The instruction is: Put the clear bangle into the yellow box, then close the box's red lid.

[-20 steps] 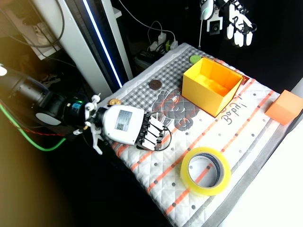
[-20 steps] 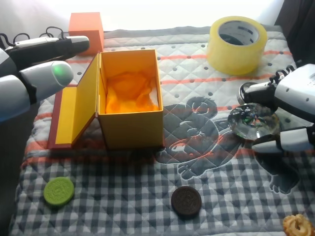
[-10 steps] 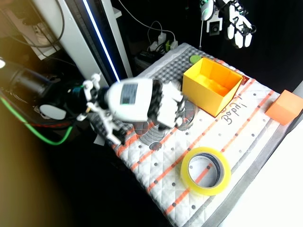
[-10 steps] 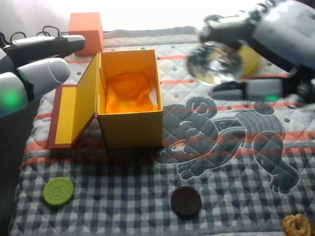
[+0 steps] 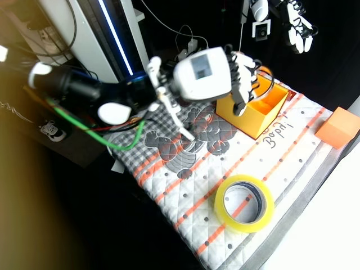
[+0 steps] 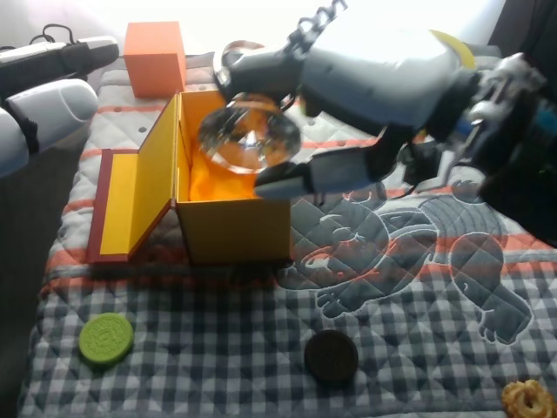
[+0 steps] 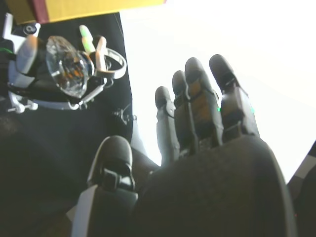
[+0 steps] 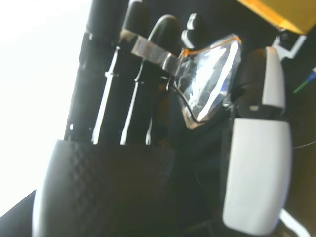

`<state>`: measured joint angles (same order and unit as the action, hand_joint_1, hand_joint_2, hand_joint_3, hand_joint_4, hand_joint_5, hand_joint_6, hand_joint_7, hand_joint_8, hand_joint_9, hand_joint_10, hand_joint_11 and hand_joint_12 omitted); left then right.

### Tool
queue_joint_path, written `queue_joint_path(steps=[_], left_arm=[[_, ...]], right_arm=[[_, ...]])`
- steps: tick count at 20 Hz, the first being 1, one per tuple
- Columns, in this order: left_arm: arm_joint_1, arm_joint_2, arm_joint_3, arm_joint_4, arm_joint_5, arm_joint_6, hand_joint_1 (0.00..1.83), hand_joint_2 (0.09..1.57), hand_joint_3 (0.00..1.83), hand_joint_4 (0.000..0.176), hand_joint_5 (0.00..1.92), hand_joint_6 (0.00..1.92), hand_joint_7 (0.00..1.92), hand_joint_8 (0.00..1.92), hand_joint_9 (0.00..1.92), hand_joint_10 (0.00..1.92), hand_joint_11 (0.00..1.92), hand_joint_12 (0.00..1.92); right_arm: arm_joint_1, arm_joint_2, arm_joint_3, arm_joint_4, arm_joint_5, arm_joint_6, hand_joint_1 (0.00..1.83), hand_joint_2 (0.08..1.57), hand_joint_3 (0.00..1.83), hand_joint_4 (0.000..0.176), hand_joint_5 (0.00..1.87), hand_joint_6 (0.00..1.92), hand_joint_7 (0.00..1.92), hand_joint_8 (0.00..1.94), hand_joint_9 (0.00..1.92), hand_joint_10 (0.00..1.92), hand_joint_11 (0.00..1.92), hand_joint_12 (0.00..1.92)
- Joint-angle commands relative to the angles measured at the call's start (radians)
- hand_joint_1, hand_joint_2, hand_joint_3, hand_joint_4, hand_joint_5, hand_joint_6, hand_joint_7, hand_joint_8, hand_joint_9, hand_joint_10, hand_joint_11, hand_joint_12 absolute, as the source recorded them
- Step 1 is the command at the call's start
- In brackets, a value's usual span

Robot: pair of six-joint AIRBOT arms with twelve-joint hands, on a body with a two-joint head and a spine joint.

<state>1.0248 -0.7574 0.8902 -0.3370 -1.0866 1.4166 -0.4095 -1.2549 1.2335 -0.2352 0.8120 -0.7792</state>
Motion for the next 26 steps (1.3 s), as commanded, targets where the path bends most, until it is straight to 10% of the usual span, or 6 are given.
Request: queue_joint_path(steps=[1, 6, 9, 18, 25, 26], left_arm=[[-0.013, -0.003, 0.005, 0.002, -0.118, -0.005, 0.03, 1.34, 0.0, 0.127, 0.38, 0.0, 0.32, 0.0, 0.31, 0.0, 0.0, 0.54], [-0.013, -0.004, 0.006, 0.0, -0.118, -0.005, 0.0, 1.31, 0.0, 0.144, 0.37, 0.0, 0.33, 0.0, 0.26, 0.0, 0.0, 0.25], [-0.013, -0.005, 0.006, 0.0, -0.118, -0.005, 0.0, 1.29, 0.0, 0.136, 0.37, 0.0, 0.3, 0.0, 0.21, 0.0, 0.0, 0.17], [-0.017, -0.003, -0.003, 0.002, -0.118, -0.005, 0.0, 1.33, 0.0, 0.146, 0.35, 0.0, 0.36, 0.0, 0.33, 0.0, 0.0, 0.45], [0.09, 0.109, -0.106, 0.115, -0.167, -0.088, 0.0, 1.34, 0.0, 0.103, 0.42, 0.0, 0.41, 0.0, 0.38, 0.0, 0.0, 0.58], [0.127, 0.126, -0.114, 0.137, -0.179, -0.148, 0.0, 1.34, 0.0, 0.074, 0.4, 0.0, 0.47, 0.0, 0.42, 0.01, 0.0, 0.6]], right_arm=[[0.024, -0.003, 0.007, 0.023, 0.129, 0.017, 1.25, 1.11, 0.0, 0.0, 0.88, 1.02, 1.14, 0.83, 1.46, 0.01, 1.21, 0.89], [0.025, -0.023, 0.017, 0.012, 0.097, 0.019, 1.2, 1.15, 0.0, 0.006, 0.86, 1.16, 0.99, 0.99, 1.29, 0.0, 0.94, 0.97], [0.025, -0.024, 0.017, 0.01, 0.096, 0.019, 0.52, 1.19, 0.0, 0.0, 0.64, 0.03, 0.87, 0.04, 1.01, 0.0, 0.63, 1.12], [0.039, -0.024, 0.027, 0.015, 0.06, 0.018, 0.0, 1.13, 0.0, 0.011, 0.0, 0.0, 0.21, 0.0, 0.43, 0.04, 0.12, 1.27], [-0.128, 0.224, -0.092, 0.149, 0.339, 0.017, 0.0, 1.02, 0.0, 0.116, 0.04, 0.01, 0.24, 0.01, 0.17, 0.02, 0.0, 0.49], [-0.169, 0.241, -0.107, 0.176, 0.397, 0.016, 0.0, 1.07, 0.0, 0.061, 0.01, 0.0, 0.25, 0.0, 0.14, 0.01, 0.0, 0.13]])
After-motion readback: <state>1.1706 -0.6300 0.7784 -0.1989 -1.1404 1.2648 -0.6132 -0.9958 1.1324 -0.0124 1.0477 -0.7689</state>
